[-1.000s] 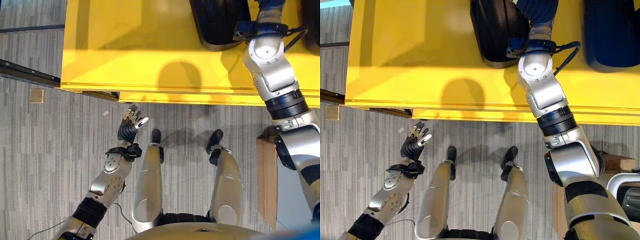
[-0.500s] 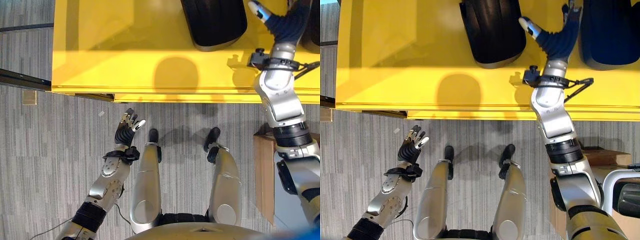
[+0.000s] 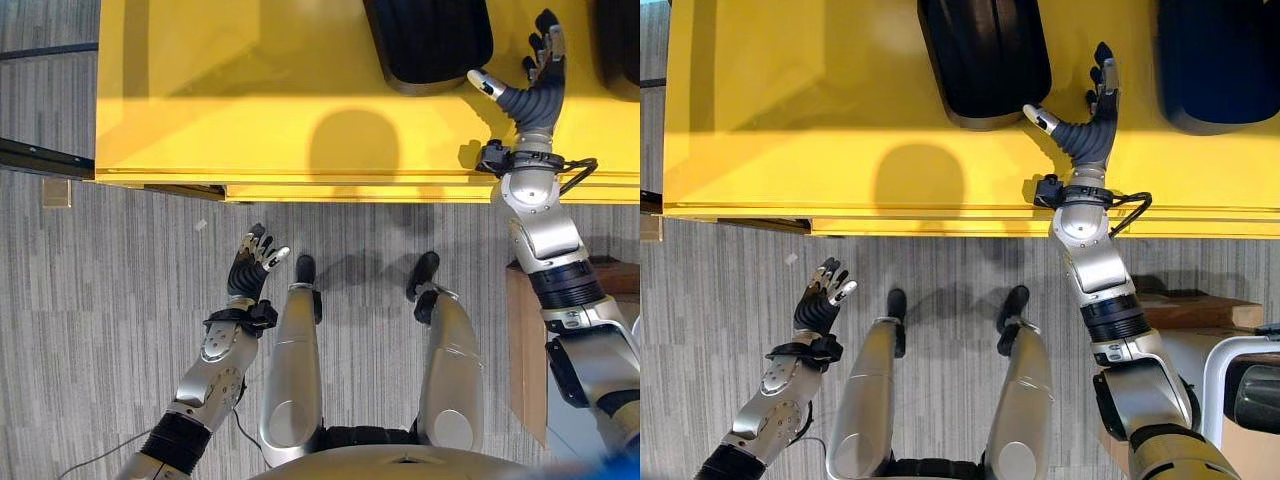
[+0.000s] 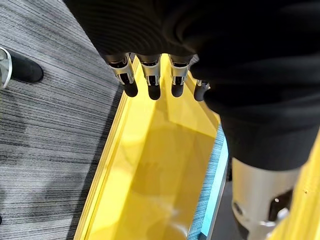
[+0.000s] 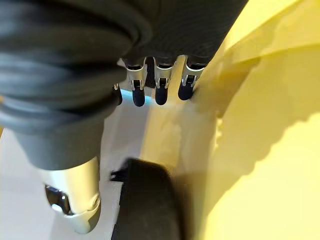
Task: Move parts from the plastic box to the shelf.
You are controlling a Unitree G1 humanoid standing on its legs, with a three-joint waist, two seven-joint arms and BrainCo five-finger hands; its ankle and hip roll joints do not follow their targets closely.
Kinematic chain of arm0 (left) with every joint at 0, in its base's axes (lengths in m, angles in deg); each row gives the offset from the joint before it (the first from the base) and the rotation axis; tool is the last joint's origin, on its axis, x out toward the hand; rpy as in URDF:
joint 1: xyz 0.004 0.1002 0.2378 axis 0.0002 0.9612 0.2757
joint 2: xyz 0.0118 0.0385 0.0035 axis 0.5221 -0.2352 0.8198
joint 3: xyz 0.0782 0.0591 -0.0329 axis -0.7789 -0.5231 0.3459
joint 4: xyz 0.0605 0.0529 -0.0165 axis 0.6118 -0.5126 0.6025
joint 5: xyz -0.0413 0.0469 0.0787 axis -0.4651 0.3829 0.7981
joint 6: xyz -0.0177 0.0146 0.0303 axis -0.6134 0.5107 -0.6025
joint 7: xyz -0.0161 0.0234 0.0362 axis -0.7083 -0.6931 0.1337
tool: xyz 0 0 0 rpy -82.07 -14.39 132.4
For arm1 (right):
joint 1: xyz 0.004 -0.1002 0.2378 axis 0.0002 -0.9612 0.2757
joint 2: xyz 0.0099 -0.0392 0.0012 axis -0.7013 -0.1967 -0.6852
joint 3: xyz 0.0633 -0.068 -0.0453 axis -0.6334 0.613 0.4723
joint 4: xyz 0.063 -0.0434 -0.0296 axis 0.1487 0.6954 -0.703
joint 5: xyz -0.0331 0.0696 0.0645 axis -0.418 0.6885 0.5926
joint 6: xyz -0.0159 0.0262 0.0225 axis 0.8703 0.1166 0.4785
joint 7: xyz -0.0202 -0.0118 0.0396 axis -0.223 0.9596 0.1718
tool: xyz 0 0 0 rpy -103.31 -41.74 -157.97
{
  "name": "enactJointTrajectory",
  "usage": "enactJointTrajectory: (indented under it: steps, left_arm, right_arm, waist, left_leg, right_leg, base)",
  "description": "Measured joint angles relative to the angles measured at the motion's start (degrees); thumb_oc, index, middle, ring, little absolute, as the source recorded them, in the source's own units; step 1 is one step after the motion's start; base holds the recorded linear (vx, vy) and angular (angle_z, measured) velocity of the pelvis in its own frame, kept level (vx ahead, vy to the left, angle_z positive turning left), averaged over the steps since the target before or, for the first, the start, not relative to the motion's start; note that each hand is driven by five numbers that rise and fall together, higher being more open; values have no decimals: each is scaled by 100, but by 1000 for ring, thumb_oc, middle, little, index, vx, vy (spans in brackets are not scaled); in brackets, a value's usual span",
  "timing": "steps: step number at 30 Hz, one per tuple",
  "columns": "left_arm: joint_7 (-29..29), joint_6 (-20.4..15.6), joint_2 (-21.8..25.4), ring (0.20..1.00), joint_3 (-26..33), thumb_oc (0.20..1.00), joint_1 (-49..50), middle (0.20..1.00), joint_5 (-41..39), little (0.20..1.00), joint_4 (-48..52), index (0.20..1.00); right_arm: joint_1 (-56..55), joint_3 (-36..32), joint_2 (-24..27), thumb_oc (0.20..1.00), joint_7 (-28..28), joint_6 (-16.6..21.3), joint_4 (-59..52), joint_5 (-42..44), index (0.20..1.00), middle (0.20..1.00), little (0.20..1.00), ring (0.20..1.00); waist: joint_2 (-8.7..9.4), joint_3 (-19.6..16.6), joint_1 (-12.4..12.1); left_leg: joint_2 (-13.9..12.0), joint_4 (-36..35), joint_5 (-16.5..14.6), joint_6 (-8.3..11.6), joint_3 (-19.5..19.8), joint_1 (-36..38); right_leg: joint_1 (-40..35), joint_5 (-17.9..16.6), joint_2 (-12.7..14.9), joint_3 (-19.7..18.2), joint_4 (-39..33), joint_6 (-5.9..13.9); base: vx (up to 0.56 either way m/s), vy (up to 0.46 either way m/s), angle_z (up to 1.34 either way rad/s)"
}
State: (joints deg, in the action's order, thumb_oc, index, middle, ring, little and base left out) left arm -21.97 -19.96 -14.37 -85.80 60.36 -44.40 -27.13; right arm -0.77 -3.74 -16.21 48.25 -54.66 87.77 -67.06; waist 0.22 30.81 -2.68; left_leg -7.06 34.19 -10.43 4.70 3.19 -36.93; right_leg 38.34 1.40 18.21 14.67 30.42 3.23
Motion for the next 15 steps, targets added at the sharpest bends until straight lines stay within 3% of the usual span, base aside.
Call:
enactJointTrajectory:
  steps: [15]
  left_arm:
    - [-72,-1,0,1000,0,1000,2,1000,-7,1000,0,1000]
  right_arm:
    - [518,222,11,1000,-54,90,595,382,1000,1000,1000,1000]
  waist:
    - [0,0,-41]
  left_leg:
    - [0,10,21,28,40,3]
  right_leg:
    - [0,28,8,17,61,-42]
  base:
    - [0,0,0]
